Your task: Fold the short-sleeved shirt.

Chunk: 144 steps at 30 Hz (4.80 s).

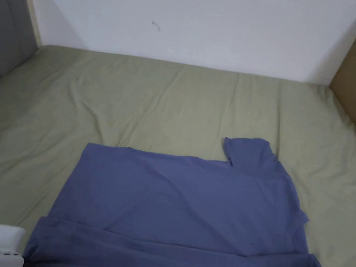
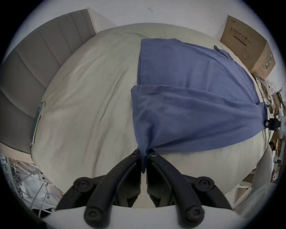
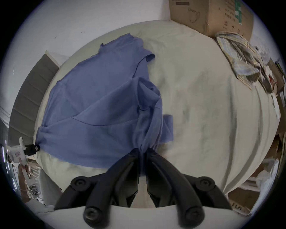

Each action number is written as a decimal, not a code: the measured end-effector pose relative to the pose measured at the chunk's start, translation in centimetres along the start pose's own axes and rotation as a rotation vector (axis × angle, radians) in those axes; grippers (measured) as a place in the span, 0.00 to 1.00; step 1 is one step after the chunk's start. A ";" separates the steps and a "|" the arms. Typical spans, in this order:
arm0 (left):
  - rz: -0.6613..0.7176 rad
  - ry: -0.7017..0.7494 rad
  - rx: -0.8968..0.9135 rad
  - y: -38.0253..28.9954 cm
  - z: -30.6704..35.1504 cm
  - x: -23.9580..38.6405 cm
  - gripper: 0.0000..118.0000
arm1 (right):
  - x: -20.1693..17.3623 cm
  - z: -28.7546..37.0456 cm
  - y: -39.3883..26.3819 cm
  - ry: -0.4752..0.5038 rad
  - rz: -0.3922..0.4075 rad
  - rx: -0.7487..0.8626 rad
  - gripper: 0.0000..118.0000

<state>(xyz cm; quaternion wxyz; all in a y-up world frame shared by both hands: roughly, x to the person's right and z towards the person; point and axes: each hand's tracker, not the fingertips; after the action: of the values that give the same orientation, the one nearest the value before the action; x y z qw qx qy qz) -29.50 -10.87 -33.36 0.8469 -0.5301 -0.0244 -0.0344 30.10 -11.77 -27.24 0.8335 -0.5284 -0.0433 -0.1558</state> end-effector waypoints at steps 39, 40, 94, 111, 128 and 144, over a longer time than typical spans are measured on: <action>0.091 -0.075 0.116 11.8 -1.1 5.9 0.00 | -6.7 -5.0 22.7 -0.011 0.165 0.157 0.61; 0.089 -0.075 0.117 12.4 -1.5 6.0 0.00 | -6.7 -5.8 24.8 -0.017 0.186 0.149 0.67; 0.157 -0.076 0.021 32.1 -15.3 1.9 0.02 | -6.0 -11.5 32.5 -0.057 0.195 0.046 0.03; -0.016 -0.069 0.235 25.5 5.1 1.0 0.02 | -6.6 6.9 25.0 -0.029 0.274 0.216 0.03; -0.028 -0.068 0.008 3.0 2.5 -1.2 0.03 | 0.2 2.6 1.3 -0.023 0.194 -0.036 0.03; 0.103 -0.100 0.194 3.4 7.6 -1.2 0.83 | -3.4 7.5 2.7 -0.022 0.181 0.211 0.52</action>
<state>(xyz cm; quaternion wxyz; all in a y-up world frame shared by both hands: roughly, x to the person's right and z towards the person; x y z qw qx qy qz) -30.43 -2.54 -33.14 0.8925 -0.4473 -0.0426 0.0380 28.43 -3.31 -27.13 0.8945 -0.4413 -0.0207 -0.0690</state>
